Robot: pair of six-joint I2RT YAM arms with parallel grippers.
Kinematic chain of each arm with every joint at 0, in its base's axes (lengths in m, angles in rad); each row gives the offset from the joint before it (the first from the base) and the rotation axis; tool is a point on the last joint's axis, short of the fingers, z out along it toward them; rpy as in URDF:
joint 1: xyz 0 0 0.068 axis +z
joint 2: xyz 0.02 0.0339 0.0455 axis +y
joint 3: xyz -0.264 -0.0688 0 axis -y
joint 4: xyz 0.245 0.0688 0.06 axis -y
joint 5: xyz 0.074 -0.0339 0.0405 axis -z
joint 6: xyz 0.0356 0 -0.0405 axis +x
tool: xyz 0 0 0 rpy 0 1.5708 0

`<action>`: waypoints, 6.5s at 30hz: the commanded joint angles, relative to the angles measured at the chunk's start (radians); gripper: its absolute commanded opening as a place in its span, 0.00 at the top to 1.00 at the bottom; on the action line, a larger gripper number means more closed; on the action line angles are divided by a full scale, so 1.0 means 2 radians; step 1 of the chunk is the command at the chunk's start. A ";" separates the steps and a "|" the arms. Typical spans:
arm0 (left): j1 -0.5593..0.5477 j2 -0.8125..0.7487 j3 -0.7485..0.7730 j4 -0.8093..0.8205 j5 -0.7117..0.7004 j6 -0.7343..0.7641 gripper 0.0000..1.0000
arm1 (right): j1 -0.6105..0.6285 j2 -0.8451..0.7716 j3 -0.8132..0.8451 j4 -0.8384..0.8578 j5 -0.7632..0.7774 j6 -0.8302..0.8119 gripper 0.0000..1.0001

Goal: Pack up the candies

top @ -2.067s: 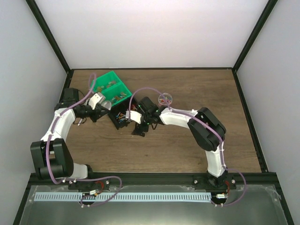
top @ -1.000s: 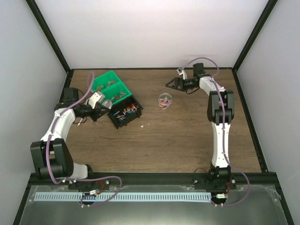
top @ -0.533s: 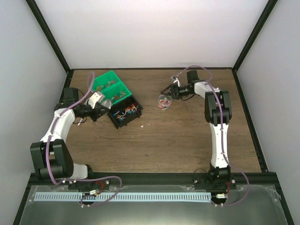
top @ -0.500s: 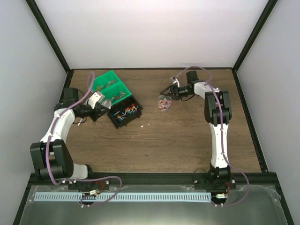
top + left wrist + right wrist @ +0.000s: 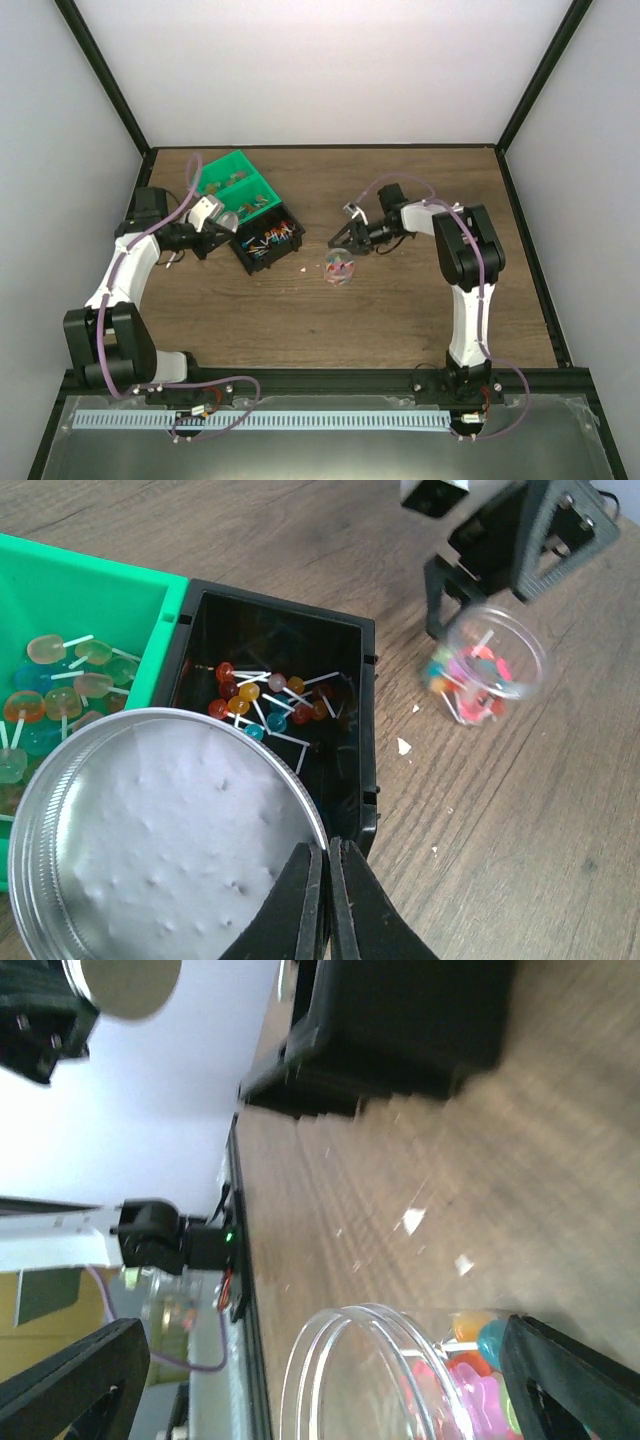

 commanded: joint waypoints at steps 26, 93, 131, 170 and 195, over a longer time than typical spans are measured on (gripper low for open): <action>-0.216 0.053 0.145 -0.111 -0.020 0.026 0.96 | 0.044 -0.319 -0.138 0.091 0.110 -0.144 0.00; -0.368 0.195 0.279 -0.339 0.133 0.153 0.70 | 0.190 -0.465 -0.131 -0.128 0.250 -0.469 0.86; -0.412 -0.040 0.017 0.015 -0.230 0.012 0.00 | 0.051 -0.272 -0.319 0.171 -0.026 0.113 0.90; -0.506 0.073 -0.082 0.184 -0.336 -0.124 0.26 | 0.025 -0.224 -0.306 0.215 -0.005 0.152 0.82; -0.508 0.070 -0.097 0.216 -0.301 -0.168 0.43 | 0.019 -0.255 -0.289 0.177 0.039 0.131 0.40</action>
